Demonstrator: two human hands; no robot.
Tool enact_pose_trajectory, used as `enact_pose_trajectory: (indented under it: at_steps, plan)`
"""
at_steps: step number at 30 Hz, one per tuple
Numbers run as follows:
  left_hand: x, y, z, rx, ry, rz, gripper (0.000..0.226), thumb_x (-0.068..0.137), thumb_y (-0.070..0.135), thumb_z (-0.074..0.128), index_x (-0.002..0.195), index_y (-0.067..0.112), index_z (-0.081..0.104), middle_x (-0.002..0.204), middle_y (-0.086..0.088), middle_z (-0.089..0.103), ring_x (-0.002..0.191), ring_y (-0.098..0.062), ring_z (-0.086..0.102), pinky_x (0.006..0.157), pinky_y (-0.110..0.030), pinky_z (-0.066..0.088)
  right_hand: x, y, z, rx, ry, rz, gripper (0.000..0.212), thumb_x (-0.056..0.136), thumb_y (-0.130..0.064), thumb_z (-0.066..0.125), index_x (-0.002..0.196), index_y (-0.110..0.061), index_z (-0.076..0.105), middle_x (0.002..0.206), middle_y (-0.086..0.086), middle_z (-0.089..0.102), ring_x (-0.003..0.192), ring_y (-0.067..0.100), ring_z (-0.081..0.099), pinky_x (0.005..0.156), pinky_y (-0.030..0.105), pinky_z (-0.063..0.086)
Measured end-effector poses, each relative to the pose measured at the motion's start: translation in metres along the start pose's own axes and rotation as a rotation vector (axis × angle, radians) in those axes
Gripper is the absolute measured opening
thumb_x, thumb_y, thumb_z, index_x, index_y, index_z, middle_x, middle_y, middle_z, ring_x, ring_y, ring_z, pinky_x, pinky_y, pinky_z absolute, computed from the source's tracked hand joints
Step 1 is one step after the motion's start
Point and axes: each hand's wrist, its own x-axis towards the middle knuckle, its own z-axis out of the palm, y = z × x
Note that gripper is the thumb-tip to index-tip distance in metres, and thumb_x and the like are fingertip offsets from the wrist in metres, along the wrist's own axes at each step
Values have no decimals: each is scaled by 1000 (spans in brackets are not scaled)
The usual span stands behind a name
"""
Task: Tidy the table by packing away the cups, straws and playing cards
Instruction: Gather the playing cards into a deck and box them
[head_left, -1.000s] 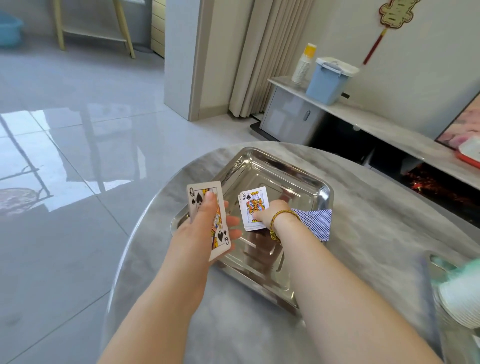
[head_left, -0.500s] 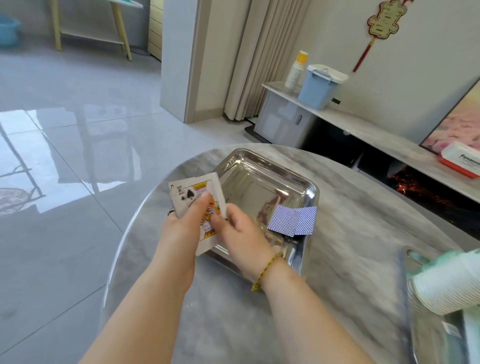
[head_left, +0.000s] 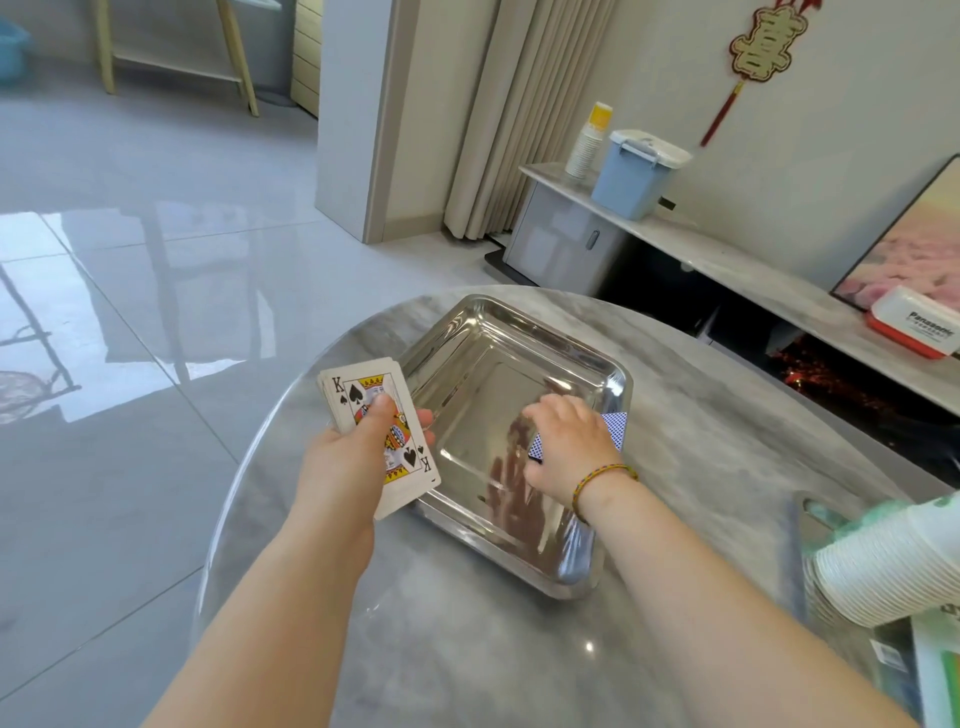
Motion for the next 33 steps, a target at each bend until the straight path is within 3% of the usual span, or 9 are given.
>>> enact_pose_trajectory:
  at_steps: [3, 6, 13, 18, 21, 27, 30, 33]
  plan:
    - [0, -2, 2, 20, -4, -5, 12, 91, 29, 49, 83, 26, 57, 55, 12, 70, 51, -1, 65, 52, -24, 50, 6, 17, 9, -173, -249, 115, 76, 82, -14, 52, 143, -20, 6, 154, 11, 3, 140, 35, 2, 114, 44, 4]
    - [1, -4, 2, 39, 8, -6, 12, 91, 29, 48, 83, 26, 56, 52, 13, 68, 49, -1, 63, 43, -18, 50, 12, 20, 14, -271, -336, 204, 80, 85, -12, 49, 143, -21, -6, 153, 18, 1, 137, 42, 13, 113, 48, 14]
    - [0, -4, 4, 52, -8, -22, 11, 90, 29, 49, 82, 26, 56, 54, 13, 69, 67, -9, 64, 53, -23, 48, 25, 6, 14, -491, -346, 205, 54, 84, -7, 46, 134, -7, 25, 131, 18, 41, 118, 36, 44, 90, 43, 42]
    - [0, -4, 5, 79, -23, -19, 13, 90, 30, 49, 80, 26, 56, 55, 13, 69, 62, -6, 64, 50, -20, 49, 24, 12, 13, -506, -191, 66, 35, 84, 6, 38, 116, -4, 46, 118, 12, 56, 109, 29, 55, 83, 35, 46]
    - [0, -3, 5, 64, -36, -20, 13, 91, 28, 48, 82, 26, 57, 57, 11, 70, 71, -13, 65, 62, -26, 51, 20, 17, 6, -515, -108, 4, 33, 85, 7, 36, 114, -2, 46, 115, 13, 59, 106, 29, 57, 76, 33, 46]
    - [-6, -5, 8, 102, -68, -22, 14, 91, 27, 49, 81, 27, 58, 57, 10, 70, 60, -5, 66, 57, -24, 51, 10, 32, -26, -300, 51, 1, 40, 82, 11, 35, 117, -5, 43, 96, 15, 64, 85, 32, 61, 57, 30, 38]
    - [-13, -7, 13, 140, -93, -44, 14, 91, 26, 49, 81, 26, 58, 60, 8, 70, 56, -3, 66, 55, -25, 49, -2, 39, -47, -174, 130, 33, 28, 86, 6, 35, 110, -3, 46, 75, 15, 55, 74, 32, 54, 50, 30, 26]
    - [-22, -10, 19, 220, -109, -72, 16, 91, 26, 49, 79, 23, 60, 73, 2, 69, 62, -10, 63, 55, -23, 48, -19, 42, -69, 232, 187, 70, 13, 88, -2, 43, 99, -5, 49, 78, 8, 48, 78, 24, 49, 57, 28, 23]
